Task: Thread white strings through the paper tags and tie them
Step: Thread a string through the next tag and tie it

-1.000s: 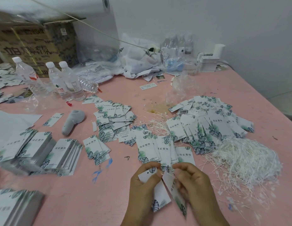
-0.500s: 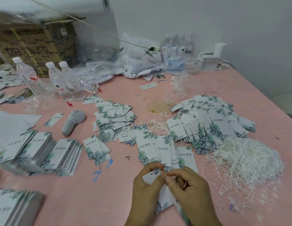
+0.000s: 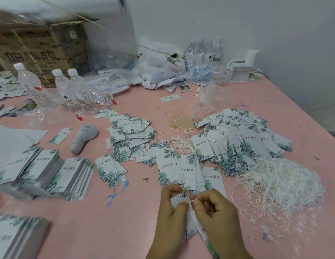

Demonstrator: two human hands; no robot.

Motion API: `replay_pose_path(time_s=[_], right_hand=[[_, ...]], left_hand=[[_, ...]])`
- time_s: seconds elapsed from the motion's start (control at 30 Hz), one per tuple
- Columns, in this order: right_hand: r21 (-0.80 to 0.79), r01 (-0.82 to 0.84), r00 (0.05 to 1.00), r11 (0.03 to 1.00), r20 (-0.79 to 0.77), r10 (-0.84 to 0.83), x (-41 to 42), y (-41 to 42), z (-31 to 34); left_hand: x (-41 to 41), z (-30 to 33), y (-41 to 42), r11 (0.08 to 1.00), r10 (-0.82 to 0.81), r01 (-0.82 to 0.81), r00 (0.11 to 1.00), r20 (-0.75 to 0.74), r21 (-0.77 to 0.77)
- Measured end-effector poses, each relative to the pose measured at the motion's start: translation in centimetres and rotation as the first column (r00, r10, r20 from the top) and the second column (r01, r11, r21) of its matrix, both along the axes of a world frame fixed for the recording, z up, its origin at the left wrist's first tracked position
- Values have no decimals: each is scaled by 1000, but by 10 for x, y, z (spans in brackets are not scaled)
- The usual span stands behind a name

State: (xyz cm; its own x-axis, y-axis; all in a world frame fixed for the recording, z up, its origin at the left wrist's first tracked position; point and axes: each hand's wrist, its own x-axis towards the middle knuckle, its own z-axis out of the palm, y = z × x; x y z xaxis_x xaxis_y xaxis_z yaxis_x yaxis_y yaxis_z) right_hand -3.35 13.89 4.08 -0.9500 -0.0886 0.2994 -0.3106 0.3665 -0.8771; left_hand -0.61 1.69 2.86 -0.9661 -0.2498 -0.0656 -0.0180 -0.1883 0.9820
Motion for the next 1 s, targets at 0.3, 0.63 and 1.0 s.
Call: replay_pose_path(time_s=[0.3,0.63,1.0], right_hand=[[-17,1,999,1000,-39,-1,-2,-7,-1],[-14,7,1000,1000,-24,-7,-4,-8,-2],[-54,16,1000,998,9,-16,-3,-5,2]], left_hand=[[0,-2,2,989,-94,84,993,-72,-124],[0,4,3,990,-100,91,992,-79,-106],[-3,9,-5,939,-150,152,988,-31,307]])
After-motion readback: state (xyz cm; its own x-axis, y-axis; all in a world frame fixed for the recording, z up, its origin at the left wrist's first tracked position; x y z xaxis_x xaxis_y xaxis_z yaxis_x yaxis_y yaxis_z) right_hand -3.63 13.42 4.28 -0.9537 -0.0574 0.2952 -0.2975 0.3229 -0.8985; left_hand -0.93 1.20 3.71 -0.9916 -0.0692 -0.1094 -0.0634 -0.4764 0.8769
